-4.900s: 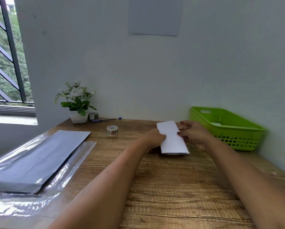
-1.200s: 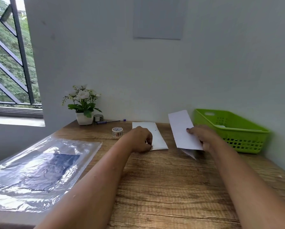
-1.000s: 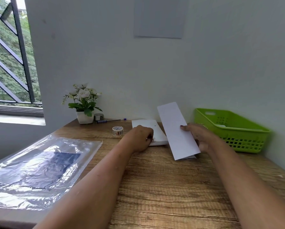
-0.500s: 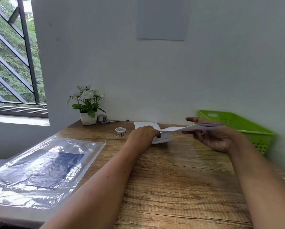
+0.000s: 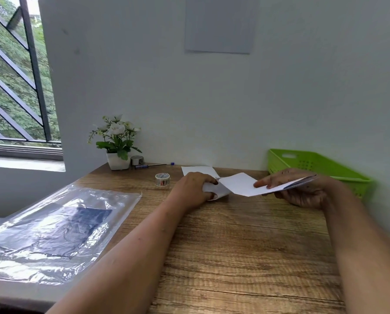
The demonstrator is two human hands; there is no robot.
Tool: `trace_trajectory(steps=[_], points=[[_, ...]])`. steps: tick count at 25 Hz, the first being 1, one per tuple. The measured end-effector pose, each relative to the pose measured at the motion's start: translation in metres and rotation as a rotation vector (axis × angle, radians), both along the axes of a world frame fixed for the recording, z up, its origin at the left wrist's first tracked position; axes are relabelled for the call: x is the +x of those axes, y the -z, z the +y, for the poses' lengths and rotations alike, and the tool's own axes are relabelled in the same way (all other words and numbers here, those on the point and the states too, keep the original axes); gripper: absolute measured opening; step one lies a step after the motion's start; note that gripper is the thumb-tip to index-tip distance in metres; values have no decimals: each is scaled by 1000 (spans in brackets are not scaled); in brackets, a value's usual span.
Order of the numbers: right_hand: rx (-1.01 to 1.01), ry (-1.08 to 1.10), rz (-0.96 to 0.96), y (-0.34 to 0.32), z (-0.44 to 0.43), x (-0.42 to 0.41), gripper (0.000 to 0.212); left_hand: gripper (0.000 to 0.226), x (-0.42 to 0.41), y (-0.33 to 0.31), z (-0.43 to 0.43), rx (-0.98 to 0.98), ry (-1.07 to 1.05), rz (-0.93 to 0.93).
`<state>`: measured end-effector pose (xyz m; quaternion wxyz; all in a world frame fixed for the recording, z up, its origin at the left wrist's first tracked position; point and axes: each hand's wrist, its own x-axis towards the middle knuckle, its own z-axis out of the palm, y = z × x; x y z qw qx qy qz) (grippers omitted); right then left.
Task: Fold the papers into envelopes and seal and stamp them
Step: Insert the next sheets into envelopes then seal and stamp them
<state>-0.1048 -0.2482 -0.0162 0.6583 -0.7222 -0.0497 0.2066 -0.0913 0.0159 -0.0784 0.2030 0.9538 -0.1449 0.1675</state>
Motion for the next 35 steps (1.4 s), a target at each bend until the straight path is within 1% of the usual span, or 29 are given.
trace_trajectory(steps=[4, 6, 10, 12, 15, 17, 18, 19, 20, 21, 22, 23, 24, 25, 27, 28, 30, 33, 35], points=[[-100, -84, -10, 8, -2, 12, 25, 42, 0, 1, -1, -13, -5, 11], [-118, -114, 9, 13, 0, 14, 29, 42, 1, -1, -4, 70, 39, 31], [-217, -174, 13, 26, 14, 12, 26, 50, -2, -4, -11, 287, 143, 25], [-217, -160, 18, 30, 21, 11, 22, 54, -6, -5, -15, 355, 193, 11], [-200, -67, 17, 33, 31, 9, 25, 54, -11, -5, -25, 368, 250, -19], [-242, 27, -31, 36, 37, 12, 36, 51, -12, -3, -30, 365, 257, -40], [-319, 90, -81, 37, 40, 15, 45, 50, -12, -3, -31, 362, 254, -49], [-449, 155, -159, 40, 43, 18, 54, 49, -13, -2, -31, 361, 247, -55], [-588, 215, -254, 43, 47, 21, 60, 49, -13, -2, -31, 361, 238, -54], [-661, 277, -340, 47, 51, 25, 62, 49, -13, -1, -30, 361, 227, -50], [-660, 327, -389, 48, 56, 26, 59, 49, -13, -1, -30, 362, 215, -43], [-608, 345, -408, 47, 58, 26, 53, 48, -12, -1, -29, 365, 201, -33], [-544, 317, -396, 43, 59, 25, 46, 48, -12, -1, -28, 366, 188, -23], [-475, 245, -342, 38, 58, 21, 40, 48, -11, -1, -26, 360, 175, -16], [-362, 12, -201, 26, 52, 11, 32, 48, -12, -1, -23, 328, 136, -21], [-349, -99, -169, 21, 49, 6, 30, 49, -12, -1, -21, 309, 106, -29], [-377, -250, -190, 17, 47, 0, 26, 55, -12, -1, -17, 271, 48, -45], [-390, -301, -225, 13, 47, -4, 23, 60, -7, 1, -12, 177, 10, 1], [-379, -321, -223, 12, 48, -7, 25, 53, -1, 3, -10, 156, 13, 69]])
